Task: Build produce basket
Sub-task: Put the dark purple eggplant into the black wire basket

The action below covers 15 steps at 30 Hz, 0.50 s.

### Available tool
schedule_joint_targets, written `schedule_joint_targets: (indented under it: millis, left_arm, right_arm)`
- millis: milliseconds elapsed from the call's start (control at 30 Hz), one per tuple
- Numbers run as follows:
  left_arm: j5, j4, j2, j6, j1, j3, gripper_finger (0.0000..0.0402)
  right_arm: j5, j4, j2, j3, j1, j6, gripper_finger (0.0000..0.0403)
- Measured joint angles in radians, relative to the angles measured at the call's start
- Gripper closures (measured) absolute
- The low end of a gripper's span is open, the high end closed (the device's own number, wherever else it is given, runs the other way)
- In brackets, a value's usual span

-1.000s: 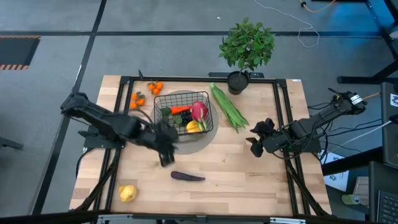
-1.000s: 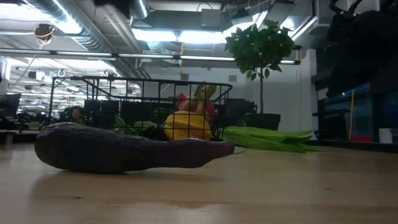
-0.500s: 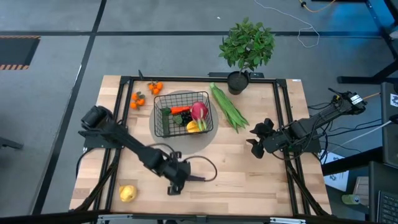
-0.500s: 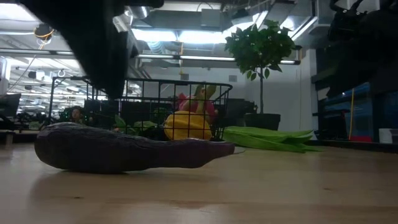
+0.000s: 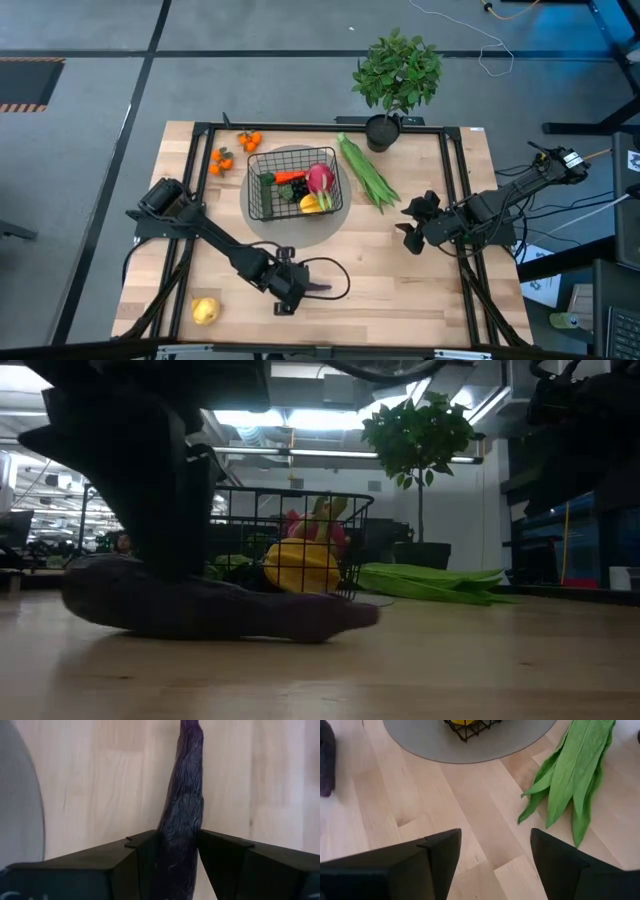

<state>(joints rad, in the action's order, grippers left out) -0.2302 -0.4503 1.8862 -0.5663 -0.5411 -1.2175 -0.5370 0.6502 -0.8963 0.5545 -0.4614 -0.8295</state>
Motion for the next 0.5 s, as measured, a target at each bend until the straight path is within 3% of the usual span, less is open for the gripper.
schedule_joint_targets:
  millis: [500]
  left_arm:
    - [0.047,-0.012,0.037,-0.113,0.037,0.001,0.0249]
  right_arm:
    - [0.002,0.0,0.0,0.0,0.0,0.001,0.0176]
